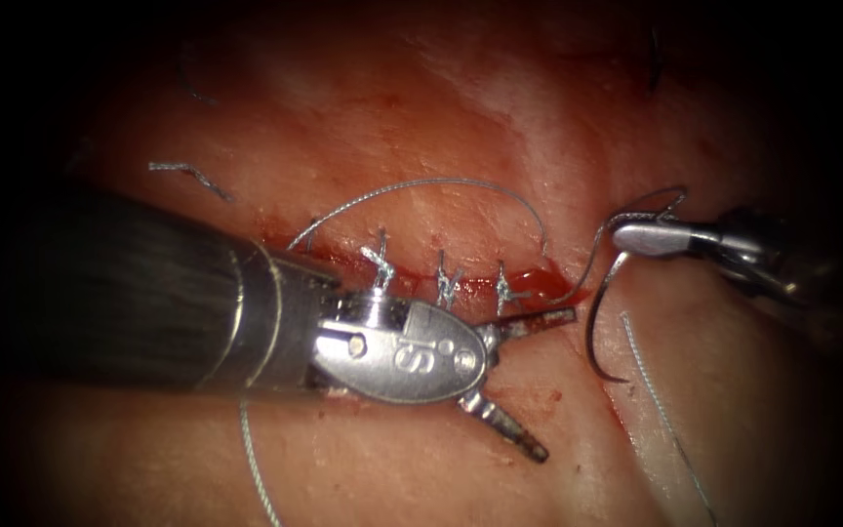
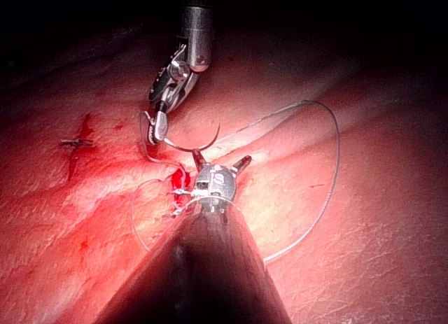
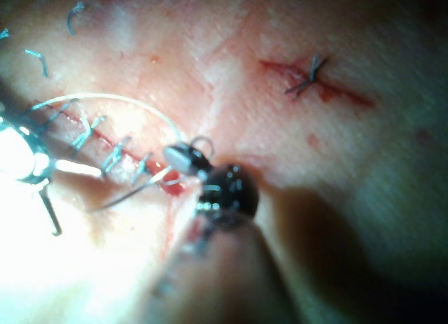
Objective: Wound Closure
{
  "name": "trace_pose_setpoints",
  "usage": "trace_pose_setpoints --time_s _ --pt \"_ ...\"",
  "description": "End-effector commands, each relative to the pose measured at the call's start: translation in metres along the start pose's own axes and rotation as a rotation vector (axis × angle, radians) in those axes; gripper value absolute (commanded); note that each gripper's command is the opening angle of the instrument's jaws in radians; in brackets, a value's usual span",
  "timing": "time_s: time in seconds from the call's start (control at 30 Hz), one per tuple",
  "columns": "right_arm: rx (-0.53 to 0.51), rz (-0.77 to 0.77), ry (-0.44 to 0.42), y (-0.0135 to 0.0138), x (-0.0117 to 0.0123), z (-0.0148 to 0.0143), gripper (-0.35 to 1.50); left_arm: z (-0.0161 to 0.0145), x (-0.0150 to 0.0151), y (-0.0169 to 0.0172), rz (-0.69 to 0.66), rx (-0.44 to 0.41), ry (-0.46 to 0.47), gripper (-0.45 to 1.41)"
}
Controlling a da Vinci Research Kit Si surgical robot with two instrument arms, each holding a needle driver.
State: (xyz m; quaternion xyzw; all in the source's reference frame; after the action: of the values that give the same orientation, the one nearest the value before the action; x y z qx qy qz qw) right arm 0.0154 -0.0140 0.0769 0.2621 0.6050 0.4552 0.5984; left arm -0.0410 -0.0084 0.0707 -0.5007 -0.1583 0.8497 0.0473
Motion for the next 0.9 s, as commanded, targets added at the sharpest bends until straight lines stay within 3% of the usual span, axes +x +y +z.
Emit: trace_pose_setpoints --time_s 0.03,0.3,0.5,0.57,0.9 --pt "-0.027 -0.069 0.006 0.0003 0.0 0.0012 -0.35 0.0019 -0.0019 -0.0004 -0.014 -0.018 -0.019 0.68" --pt "-0.126 -0.316 -0.01 0.0008 0.0007 0.0022 -0.35 0.0041 -0.0059 -0.0009 -0.056 -0.07 -0.039 0.63" --pt "-0.189 -0.596 -0.033 0.0008 0.0013 0.0025 -0.35 0.0039 -0.0072 -0.0009 -0.08 -0.097 -0.049 0.56" --pt "-0.231 -0.767 -0.059 0.0011 0.0013 0.0027 -0.35 0.0038 -0.0075 -0.0008 -0.091 -0.105 -0.05 0.56" --pt "-0.286 -0.948 -0.108 0.0008 0.0008 0.004 -0.35 0.0039 -0.0072 0.0 -0.092 -0.117 -0.05 0.56"
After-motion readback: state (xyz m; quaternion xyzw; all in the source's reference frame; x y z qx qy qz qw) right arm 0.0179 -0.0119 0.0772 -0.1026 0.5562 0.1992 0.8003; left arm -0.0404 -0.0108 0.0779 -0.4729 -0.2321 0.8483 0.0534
